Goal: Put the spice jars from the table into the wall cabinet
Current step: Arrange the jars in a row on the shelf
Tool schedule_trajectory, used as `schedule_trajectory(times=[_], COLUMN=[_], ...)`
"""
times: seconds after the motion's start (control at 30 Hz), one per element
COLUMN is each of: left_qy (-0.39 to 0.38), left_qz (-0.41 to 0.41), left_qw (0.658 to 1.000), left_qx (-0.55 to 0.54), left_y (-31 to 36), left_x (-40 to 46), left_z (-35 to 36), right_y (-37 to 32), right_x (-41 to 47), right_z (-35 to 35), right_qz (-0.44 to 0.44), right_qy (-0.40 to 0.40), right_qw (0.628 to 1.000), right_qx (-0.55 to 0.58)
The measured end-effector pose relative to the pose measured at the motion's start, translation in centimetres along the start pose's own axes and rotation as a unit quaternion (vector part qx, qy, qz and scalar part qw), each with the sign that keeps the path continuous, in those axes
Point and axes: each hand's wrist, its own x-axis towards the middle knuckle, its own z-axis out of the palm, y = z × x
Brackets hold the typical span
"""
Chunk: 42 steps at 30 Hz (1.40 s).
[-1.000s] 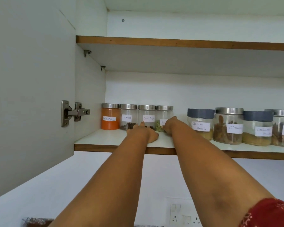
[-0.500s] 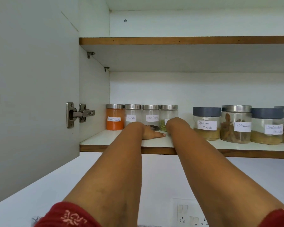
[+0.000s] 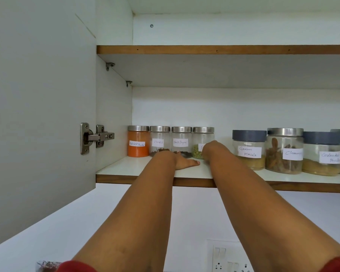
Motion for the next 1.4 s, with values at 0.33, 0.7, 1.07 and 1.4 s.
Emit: schedule_trajectory(times=[0.33, 0.7, 1.07, 1.4], left_qy=[0.027, 0.022, 0.030, 0.083], left_qz=[-0.031, -0.033, -0.037, 0.015], left_qw=[0.998, 0.999, 0.999, 0.996], left_qx=[-0.040, -0.003, 0.022, 0.042], left_y=[-0.3, 0.0, 0.0, 0.3], left_x=[0.9, -0.3, 1.4, 2.3], left_z=[0.3, 0.1, 0.2, 0.9], right_y=[0.5, 1.3, 1.6, 1.4], right_x=[-1.0, -6.5, -7.5, -8.0], right_z=[-0.1, 0.1, 0.5, 0.5], right_qz=[0.005, -0.104, -0.094, -0.067], right_qy=[0.047, 0.026, 0.081, 0.107], right_qw=[0.991, 0.990, 0.992, 0.992], right_qx=[0.122, -0.095, -0.026, 0.007])
